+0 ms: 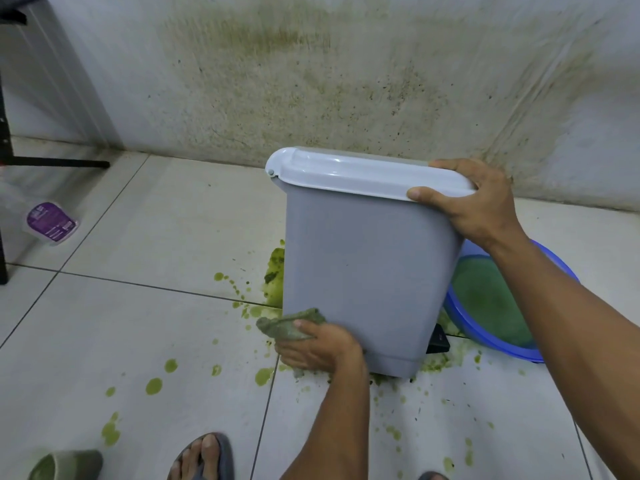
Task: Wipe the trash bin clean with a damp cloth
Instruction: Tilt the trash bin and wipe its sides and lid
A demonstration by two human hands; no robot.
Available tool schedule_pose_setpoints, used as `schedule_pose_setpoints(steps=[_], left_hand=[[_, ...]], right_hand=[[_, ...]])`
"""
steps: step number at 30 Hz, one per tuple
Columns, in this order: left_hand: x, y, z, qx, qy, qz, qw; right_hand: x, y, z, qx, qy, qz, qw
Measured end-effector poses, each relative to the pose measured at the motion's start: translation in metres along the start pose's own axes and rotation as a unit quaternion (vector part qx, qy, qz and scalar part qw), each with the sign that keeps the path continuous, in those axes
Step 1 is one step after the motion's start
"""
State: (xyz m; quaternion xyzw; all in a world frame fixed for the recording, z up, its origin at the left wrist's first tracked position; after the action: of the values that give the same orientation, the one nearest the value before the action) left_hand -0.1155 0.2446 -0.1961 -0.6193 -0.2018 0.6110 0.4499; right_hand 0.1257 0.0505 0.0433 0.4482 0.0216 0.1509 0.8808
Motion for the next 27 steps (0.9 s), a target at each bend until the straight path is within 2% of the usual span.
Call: schedule_pose_setpoints(steps=[2, 5, 6, 9, 13, 15, 17, 19, 21, 23, 25, 27], left_hand=[[-0.021, -0.016, -0.017, 0.028, 0.048, -0.036, 0.998], [-0.024, -0.063, -0.044, 0.087, 0.084, -0.225, 0.967], [-0.016, -0.073, -0.047, 0.098, 0.076, -0.254, 0.959], [0.014, -0.071, -0.033, 0.086, 0.039, -0.229, 0.969], [0.023, -0.018, -0.012, 0.034, 0.004, -0.089, 0.995], [0.011, -0.003, -0.006, 0.023, 0.016, -0.031, 0.999], [-0.001, -0.011, -0.009, 0.033, 0.050, -0.035, 0.998], [-0.011, -0.046, -0.020, 0.061, 0.079, -0.132, 0.986], [-0.023, -0.095, -0.041, 0.099, 0.098, -0.282, 0.949], [-0.036, -0.133, -0.066, 0.165, 0.119, -0.404, 0.892], [-0.049, -0.153, -0.086, 0.269, 0.137, -0.521, 0.799], [-0.060, -0.149, -0.098, 0.359, 0.173, -0.635, 0.662]], right_hand=[[0.001, -0.002, 0.001, 0.000, -0.004, -0.002, 1.000], [0.003, -0.002, -0.001, -0.002, -0.001, 0.001, 1.000], [0.003, -0.003, -0.001, -0.002, -0.001, 0.001, 1.000], [0.003, -0.002, 0.000, -0.005, -0.002, 0.002, 1.000], [0.000, -0.001, 0.000, -0.009, -0.001, 0.004, 1.000], [-0.002, 0.000, 0.000, -0.007, -0.004, 0.007, 1.000], [-0.002, 0.001, 0.001, -0.008, -0.006, 0.005, 1.000], [-0.001, 0.002, 0.000, -0.008, -0.005, 0.002, 1.000], [-0.002, 0.002, 0.000, -0.011, -0.005, 0.005, 1.000], [-0.001, 0.001, 0.000, -0.010, -0.005, 0.007, 1.000], [0.002, 0.000, 0.001, -0.010, -0.007, 0.004, 1.000], [0.005, -0.001, 0.000, -0.008, -0.005, 0.001, 1.000]])
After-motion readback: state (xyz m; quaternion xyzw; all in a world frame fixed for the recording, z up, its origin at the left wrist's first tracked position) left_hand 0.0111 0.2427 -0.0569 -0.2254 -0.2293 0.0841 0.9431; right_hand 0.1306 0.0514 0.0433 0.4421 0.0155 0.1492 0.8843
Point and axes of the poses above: each hand's wrist, its own x-axis towards the middle knuckle, its own z-axis out of the back of the hand, y = z × x, the point moved 9 cm from there along x, towards the middle knuckle, and after that the axes turned 13 degrees about y, right-handed, at the moved point
